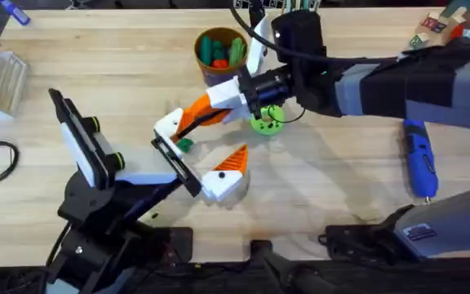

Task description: Pick up the gripper from the table and insert it into the empty holder that is missing its gripper. Then pick up a screw, insert it into the mounting hole, and use the screwdriver to tighten it. Finally, clean up the table by picking up the vegetable and placing it into the bucket.

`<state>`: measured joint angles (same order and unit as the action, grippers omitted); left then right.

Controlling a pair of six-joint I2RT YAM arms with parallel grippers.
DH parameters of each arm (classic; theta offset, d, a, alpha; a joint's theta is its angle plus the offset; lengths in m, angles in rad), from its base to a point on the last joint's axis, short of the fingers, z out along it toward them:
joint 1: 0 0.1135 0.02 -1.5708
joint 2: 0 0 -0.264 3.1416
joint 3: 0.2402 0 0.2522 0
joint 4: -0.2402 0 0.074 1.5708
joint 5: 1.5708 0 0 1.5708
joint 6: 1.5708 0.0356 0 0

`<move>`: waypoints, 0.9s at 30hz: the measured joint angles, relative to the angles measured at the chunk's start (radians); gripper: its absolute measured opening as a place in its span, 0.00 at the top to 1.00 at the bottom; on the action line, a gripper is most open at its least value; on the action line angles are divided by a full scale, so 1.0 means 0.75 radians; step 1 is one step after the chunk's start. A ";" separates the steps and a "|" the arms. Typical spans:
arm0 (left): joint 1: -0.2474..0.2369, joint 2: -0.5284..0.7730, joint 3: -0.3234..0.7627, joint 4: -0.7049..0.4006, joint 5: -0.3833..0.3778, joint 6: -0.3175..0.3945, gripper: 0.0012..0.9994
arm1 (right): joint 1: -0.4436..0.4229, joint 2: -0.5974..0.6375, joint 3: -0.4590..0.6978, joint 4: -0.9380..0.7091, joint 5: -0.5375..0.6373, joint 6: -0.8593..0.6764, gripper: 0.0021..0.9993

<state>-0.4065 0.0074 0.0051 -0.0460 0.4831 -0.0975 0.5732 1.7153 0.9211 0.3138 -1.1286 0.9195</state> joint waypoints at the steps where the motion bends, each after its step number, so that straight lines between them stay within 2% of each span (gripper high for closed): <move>1: 0.000 0.000 0.000 0.000 -0.001 0.000 0.02 | 0.000 0.000 0.000 0.000 0.001 0.001 0.99; 6: 0.000 0.000 0.000 0.000 -0.001 0.002 0.02 | 0.000 0.000 0.000 -0.002 -0.003 -0.016 0.98; 9: -0.001 0.000 0.000 0.001 0.010 0.014 0.02 | 0.000 0.003 0.000 -0.006 -0.002 -0.050 0.75; 10: -0.001 0.000 0.000 0.001 0.018 0.016 0.02 | -0.001 0.005 0.000 -0.005 -0.004 -0.059 0.71; 14: -0.004 0.000 0.001 0.003 0.085 0.030 0.01 | -0.001 0.011 0.000 -0.009 -0.030 -0.088 0.59; 17: -0.006 0.000 0.000 0.005 0.105 0.045 0.01 | -0.006 0.011 0.000 -0.014 -0.054 -0.102 0.54; 20: -0.006 -0.001 0.000 0.010 0.124 0.056 0.01 | -0.013 0.019 0.000 -0.020 -0.075 -0.110 0.44; 27: -0.006 -0.001 0.000 0.009 0.143 0.063 0.01 | -0.022 0.037 0.000 -0.020 -0.113 -0.111 0.38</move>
<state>-0.4110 0.0071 0.0051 -0.0395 0.5907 -0.0503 0.5568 1.7432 0.9211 0.2985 -1.2134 0.8363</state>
